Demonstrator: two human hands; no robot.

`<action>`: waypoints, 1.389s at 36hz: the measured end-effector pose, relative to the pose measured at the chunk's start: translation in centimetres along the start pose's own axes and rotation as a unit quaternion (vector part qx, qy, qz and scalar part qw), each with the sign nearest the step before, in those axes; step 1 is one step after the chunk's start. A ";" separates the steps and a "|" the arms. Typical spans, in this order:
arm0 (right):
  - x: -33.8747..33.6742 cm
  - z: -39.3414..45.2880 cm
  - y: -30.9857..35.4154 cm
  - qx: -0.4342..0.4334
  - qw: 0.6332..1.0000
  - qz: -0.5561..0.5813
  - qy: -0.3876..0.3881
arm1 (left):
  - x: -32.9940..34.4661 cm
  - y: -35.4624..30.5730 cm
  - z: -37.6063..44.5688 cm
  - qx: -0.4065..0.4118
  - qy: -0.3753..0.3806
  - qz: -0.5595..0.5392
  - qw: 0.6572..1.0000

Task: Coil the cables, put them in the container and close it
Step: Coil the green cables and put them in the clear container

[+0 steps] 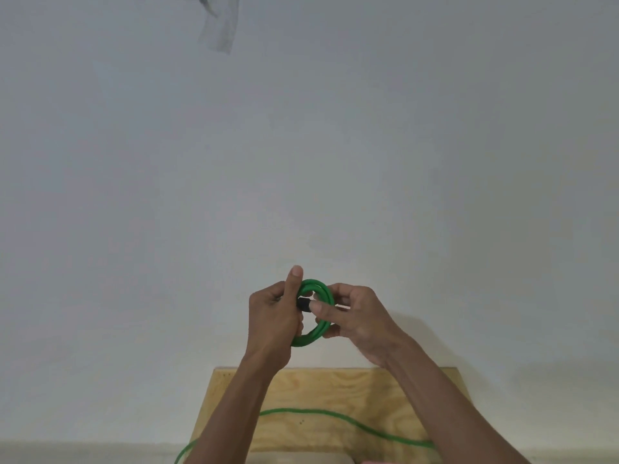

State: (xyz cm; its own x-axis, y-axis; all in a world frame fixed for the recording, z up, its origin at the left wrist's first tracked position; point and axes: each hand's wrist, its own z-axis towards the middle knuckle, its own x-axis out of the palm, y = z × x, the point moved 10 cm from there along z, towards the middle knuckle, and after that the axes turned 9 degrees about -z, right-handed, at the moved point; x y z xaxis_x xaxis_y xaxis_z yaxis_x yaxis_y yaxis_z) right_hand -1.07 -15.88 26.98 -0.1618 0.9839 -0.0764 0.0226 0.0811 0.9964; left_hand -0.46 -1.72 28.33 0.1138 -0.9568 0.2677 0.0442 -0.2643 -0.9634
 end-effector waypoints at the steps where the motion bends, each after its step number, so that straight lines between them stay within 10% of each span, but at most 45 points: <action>1: -0.3 0.0 0.2 -0.011 0.999 -0.037 -0.033 | -0.2 0.1 -0.1 0.001 -0.014 0.005 1.000; 8: -0.4 -0.9 1.8 -0.083 0.943 -0.258 -0.194 | -0.6 0.4 -0.5 0.020 -0.052 0.042 0.998; 16: 0.6 -0.7 2.0 -0.106 0.957 -0.236 -0.127 | -0.8 0.4 -0.6 0.030 -0.043 0.017 0.998; 24: 0.5 -1.9 2.7 -0.183 0.890 -0.322 -0.266 | 0.1 0.9 -0.7 0.018 -0.032 0.047 0.998; 50: -0.9 -3.1 -0.1 -0.203 0.882 -0.394 -0.161 | 0.6 5.9 -3.1 0.018 -0.017 0.107 0.994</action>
State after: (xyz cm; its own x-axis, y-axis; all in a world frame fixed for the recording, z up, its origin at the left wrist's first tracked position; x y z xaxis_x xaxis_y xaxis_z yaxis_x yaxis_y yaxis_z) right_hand -3.99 -17.22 27.10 0.3212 0.6470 -0.6916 -0.3372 0.7605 0.5549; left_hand -3.22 -4.25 22.76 0.1582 -0.9857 0.0581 0.0514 -0.0506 -0.9974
